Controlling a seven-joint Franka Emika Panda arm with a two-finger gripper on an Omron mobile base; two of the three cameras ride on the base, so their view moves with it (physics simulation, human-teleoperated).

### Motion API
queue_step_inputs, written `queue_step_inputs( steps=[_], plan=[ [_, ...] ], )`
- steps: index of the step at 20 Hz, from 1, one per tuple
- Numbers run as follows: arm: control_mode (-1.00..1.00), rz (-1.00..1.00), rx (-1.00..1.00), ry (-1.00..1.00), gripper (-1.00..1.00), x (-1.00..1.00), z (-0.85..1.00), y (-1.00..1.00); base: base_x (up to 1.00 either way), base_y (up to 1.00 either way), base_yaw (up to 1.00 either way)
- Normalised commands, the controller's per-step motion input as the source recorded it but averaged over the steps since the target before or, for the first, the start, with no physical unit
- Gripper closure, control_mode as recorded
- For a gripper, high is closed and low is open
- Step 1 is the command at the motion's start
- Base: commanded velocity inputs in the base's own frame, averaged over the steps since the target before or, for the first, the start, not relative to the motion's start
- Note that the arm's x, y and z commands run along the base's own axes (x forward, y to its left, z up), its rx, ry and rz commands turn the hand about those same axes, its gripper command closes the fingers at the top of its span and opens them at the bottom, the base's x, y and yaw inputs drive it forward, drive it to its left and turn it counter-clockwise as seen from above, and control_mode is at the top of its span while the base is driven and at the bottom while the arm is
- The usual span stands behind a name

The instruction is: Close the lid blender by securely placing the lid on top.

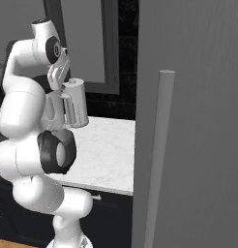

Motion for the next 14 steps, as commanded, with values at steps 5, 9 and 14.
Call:
queue_step_inputs(
  steps=[5,9,14],
  plan=[
    [-1.00,0.00,-0.06,0.01,1.00,-0.15,-0.20,-0.18,0.00,0.00,0.00],
    [-1.00,0.00,-0.07,0.02,1.00,-0.38,-0.23,-0.05,0.00,0.00,0.00],
    [-1.00,0.00,-0.08,0.08,1.00,-0.25,-0.10,0.00,0.00,0.00,0.00]
  ],
)
